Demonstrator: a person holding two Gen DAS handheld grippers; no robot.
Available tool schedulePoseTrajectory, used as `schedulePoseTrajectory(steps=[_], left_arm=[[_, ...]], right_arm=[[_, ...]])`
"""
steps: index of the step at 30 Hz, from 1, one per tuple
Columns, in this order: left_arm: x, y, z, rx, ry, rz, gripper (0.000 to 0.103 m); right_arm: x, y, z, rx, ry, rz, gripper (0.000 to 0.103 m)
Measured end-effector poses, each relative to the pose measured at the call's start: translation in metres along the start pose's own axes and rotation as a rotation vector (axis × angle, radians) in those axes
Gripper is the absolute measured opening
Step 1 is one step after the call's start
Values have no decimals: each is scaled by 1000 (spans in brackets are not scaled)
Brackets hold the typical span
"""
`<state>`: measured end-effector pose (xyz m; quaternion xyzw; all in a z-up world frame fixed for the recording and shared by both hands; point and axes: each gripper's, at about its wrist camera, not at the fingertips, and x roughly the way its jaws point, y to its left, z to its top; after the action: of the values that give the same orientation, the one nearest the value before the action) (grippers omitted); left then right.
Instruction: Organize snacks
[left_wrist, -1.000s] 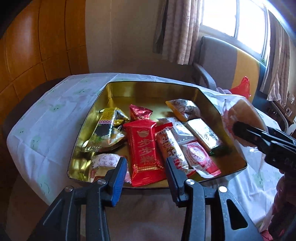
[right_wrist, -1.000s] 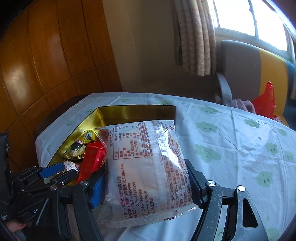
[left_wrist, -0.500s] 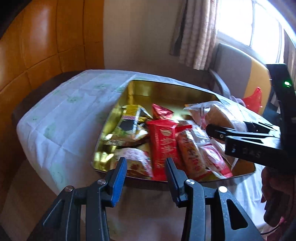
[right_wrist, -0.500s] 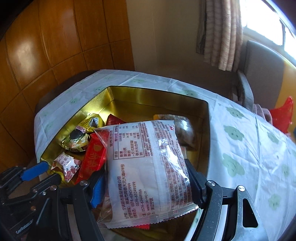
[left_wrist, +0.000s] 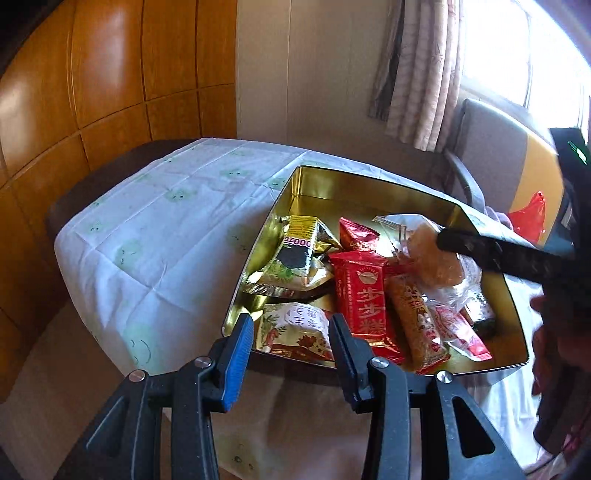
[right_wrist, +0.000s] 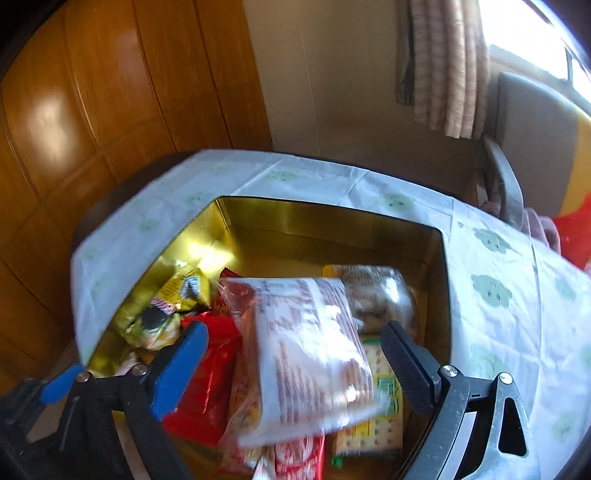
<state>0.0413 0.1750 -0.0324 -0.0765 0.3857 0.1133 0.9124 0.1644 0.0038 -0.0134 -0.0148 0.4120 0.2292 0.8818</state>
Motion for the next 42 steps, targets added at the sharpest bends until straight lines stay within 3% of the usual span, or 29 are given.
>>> schedulePoseTrajectory(steps=[2, 6, 11, 14, 16, 19, 23, 26, 32, 40, 42], left_arm=[[0, 0, -1, -4, 1, -5, 43], [0, -6, -4, 0, 13, 11, 43], [1, -5, -3, -11, 38, 23, 43], [-1, -1, -1, -28, 24, 29, 43], [-2, 1, 0, -31, 20, 44, 43], [-2, 3, 2, -29, 23, 69, 43], [0, -2, 2, -5, 40, 124, 43], [2, -11, 2, 39, 69, 184, 43], [-2, -10, -4, 5, 92, 113, 43], [-15, -22, -12, 53, 81, 137, 43], [-18, -24, -14, 73, 72, 139, 43]], right_arm=[[-10, -3, -11, -5, 1, 0, 88], [-10, -3, -26, -19, 50, 33, 63], [5, -1, -25, -17, 87, 26, 55], [21, -1, -15, -31, 120, 14, 42], [31, -7, -6, -9, 140, 9, 41], [37, -15, 5, 37, 141, 42, 46], [15, -18, 3, 84, 58, 72, 70], [-7, -13, -10, 77, 16, 64, 74], [-45, -5, -45, 81, -41, 0, 85], [-66, -5, -69, 135, -65, -47, 96], [-70, -4, -75, 141, -70, -65, 103]])
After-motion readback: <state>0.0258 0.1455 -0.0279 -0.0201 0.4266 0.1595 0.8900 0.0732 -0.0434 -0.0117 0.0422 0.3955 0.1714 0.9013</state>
